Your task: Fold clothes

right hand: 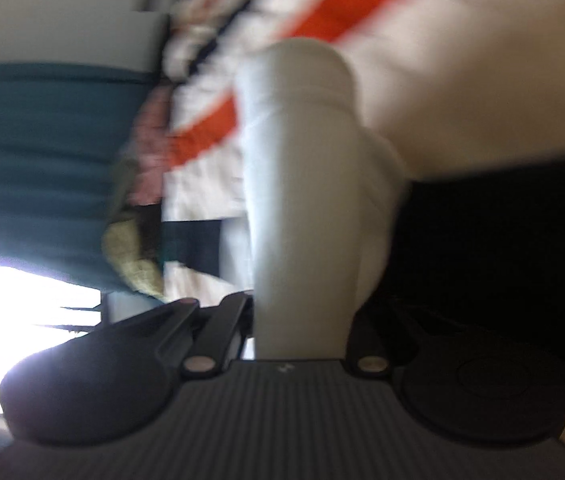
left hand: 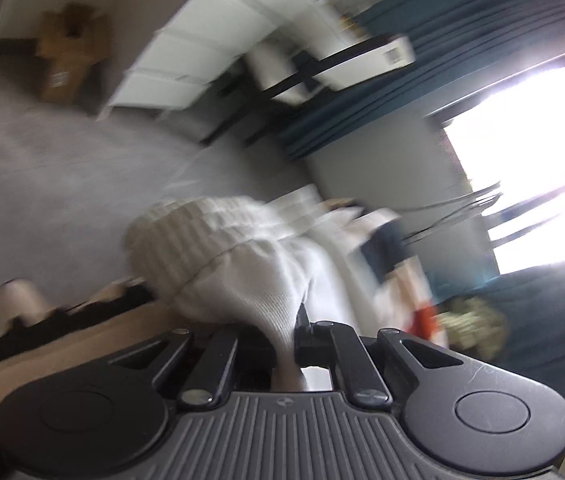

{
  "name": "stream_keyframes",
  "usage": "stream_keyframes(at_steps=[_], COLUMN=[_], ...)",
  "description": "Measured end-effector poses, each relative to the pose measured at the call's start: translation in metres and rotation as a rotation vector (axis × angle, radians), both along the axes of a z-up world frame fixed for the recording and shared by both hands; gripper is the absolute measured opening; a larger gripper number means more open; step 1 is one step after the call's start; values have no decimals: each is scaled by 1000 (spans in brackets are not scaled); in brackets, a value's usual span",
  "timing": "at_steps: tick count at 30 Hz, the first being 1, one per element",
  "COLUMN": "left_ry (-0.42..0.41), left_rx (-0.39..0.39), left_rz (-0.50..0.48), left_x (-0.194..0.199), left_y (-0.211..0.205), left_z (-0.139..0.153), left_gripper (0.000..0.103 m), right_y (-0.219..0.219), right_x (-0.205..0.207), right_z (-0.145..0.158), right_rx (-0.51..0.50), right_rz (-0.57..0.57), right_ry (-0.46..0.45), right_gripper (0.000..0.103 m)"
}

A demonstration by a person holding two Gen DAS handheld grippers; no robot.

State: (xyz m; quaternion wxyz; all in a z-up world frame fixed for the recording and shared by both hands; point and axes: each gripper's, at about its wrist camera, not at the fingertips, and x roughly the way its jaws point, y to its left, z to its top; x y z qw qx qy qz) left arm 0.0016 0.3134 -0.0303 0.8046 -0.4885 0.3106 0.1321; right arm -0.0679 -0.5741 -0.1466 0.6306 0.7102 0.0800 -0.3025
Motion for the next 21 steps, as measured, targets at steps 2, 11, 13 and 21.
stream_keyframes(at_steps=[2,11,13,21], left_ry=[16,77,101,28], left_rx=[28,248,326,772], left_rz=[-2,-71,-86,-137], left_x=[-6,-24,-28,-36], left_y=[-2,-35,-49,-150], left_z=[3,32,42,90], left_gripper=[10,33,42,65], right_y=[0,6,7,10], right_x=[3,12,11,6], right_z=[1,1,0,-3], right_rx=[-10,-79,-71,-41], right_rz=[11,57,56,53], right_ry=[11,55,49,25], right_gripper=[11,13,13,13])
